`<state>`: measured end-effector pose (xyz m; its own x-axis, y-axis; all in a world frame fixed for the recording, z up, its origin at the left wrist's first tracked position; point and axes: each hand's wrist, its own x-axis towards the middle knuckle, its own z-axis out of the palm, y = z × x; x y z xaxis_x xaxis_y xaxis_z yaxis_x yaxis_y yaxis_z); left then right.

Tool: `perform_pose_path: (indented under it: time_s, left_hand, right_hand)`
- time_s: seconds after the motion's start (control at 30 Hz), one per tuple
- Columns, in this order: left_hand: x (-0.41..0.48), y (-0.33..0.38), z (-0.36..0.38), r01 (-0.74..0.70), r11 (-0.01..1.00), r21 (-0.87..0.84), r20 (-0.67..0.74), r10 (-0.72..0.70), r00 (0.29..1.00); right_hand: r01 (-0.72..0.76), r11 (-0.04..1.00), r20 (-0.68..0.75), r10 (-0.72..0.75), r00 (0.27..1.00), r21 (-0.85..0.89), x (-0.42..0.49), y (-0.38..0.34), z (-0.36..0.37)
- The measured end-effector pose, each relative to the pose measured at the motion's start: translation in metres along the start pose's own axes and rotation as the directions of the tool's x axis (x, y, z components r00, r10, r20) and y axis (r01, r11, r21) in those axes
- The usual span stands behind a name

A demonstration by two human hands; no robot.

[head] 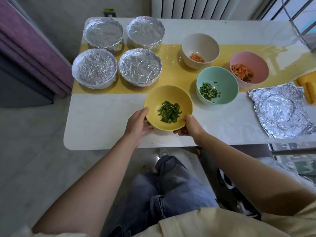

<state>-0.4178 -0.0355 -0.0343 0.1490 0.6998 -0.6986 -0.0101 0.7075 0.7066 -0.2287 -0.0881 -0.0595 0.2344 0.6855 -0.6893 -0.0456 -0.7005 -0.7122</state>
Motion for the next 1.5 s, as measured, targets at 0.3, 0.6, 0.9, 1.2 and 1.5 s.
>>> perform_pose_path:
  time_s: [0.3, 0.6, 0.9, 1.2, 1.5]
  left_hand:
    - [0.000, -0.016, 0.010, -0.036, 0.993, 0.112, -0.084, 0.046, 0.995]
    - [0.006, 0.000, 0.029, -0.079, 0.876, 0.477, -0.387, 0.290, 0.875]
    - [0.012, 0.016, 0.156, -0.345, 0.872, 0.348, -0.124, 0.407, 0.905]
    - [0.032, 0.010, 0.232, -0.158, 0.811, 0.564, -0.245, 0.347, 0.905]
    - [0.042, 0.005, 0.252, -0.057, 0.778, 0.625, -0.255, 0.272, 0.928]
  right_hand:
    - [-0.078, 0.996, 0.022, 0.077, 0.997, 0.035, 0.000, 0.012, -0.009]
    - [-0.038, 0.998, 0.114, 0.043, 0.993, -0.043, 0.015, 0.003, -0.044]
    - [-0.136, 0.976, 0.085, 0.123, 0.989, 0.169, 0.029, -0.007, -0.157]
    - [-0.029, 0.969, -0.016, 0.035, 0.999, 0.245, 0.067, -0.031, -0.206]
    - [0.043, 0.999, 0.009, -0.043, 0.999, -0.032, 0.058, -0.027, -0.238]
